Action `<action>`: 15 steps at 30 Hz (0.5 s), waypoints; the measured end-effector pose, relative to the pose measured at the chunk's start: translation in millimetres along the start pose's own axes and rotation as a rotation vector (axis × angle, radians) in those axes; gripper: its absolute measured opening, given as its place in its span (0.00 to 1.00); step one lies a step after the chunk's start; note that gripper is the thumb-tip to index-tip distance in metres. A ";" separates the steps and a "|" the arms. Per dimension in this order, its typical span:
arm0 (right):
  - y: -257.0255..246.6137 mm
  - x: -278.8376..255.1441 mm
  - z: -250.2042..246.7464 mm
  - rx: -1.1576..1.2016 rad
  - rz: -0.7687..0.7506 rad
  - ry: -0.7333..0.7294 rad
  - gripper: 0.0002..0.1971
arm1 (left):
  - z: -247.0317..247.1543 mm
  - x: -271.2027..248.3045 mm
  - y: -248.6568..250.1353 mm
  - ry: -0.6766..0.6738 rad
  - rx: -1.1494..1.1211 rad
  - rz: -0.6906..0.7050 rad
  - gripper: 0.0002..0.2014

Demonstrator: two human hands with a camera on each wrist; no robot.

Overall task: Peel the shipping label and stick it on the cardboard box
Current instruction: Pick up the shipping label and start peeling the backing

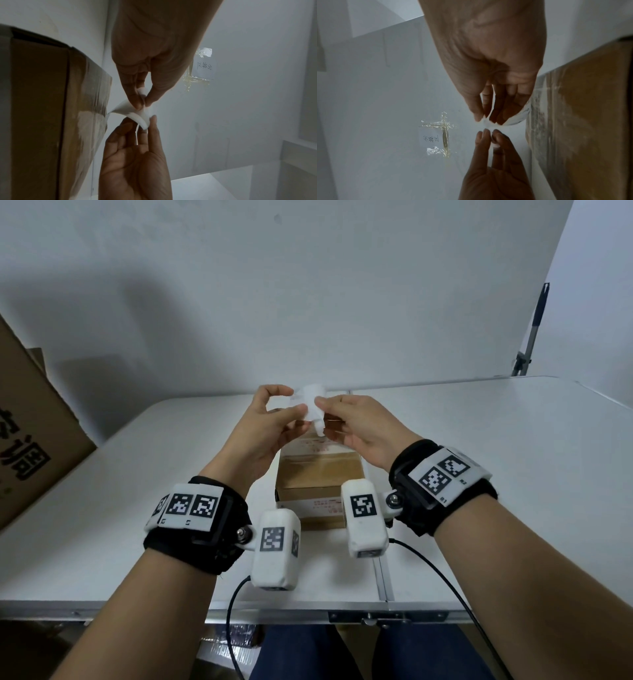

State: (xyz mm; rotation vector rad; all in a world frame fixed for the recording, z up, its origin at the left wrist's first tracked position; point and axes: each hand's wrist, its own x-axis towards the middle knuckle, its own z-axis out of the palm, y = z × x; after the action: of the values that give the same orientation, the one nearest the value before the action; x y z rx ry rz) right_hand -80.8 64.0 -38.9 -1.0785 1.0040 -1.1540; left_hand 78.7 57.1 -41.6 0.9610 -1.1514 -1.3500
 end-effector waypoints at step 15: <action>-13.4 4.1 -12.5 -0.305 -0.134 0.218 0.05 | 1.7 3.5 4.6 -0.053 0.145 -0.009 0.07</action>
State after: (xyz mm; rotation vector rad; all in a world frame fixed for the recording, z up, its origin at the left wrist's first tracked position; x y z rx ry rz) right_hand -95.0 57.4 -28.4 -1.2953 1.3263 -1.2742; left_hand 77.6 54.0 -36.5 1.0404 -1.3001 -1.3202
